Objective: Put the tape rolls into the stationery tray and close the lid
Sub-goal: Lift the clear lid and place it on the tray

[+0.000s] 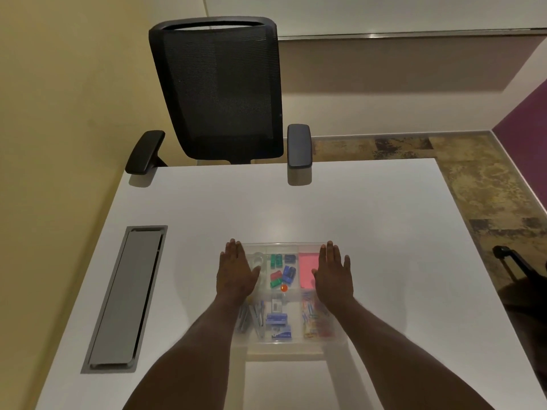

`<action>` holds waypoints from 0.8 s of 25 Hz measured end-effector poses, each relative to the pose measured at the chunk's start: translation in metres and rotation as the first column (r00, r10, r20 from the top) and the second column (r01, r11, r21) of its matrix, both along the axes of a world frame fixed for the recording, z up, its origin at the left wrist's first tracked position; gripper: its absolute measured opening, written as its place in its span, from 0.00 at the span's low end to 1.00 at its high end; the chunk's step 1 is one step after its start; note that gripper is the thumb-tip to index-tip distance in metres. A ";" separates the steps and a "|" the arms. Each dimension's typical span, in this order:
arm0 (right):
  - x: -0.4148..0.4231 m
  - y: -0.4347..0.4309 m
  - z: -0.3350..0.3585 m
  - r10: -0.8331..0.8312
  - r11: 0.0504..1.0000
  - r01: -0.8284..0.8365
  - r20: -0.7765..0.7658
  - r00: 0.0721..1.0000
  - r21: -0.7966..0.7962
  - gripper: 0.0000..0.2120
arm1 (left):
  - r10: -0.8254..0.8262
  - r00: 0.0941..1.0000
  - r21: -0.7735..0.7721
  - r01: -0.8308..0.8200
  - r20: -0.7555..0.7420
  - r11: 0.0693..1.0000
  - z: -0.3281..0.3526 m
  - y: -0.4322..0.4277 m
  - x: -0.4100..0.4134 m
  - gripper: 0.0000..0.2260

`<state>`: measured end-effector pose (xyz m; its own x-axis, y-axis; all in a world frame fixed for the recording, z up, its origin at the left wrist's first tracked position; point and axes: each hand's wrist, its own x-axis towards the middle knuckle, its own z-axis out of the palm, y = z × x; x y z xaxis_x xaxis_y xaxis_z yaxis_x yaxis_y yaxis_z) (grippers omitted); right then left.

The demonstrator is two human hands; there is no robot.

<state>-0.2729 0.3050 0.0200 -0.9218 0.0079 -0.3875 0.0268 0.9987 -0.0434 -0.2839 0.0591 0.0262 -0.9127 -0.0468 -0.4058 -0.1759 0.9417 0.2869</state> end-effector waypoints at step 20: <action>0.096 0.017 -0.014 -0.064 0.971 0.012 -0.211 0.975 -0.238 0.27 | -0.106 0.993 -0.021 0.105 -0.051 0.994 -0.029 0.006 0.070 0.31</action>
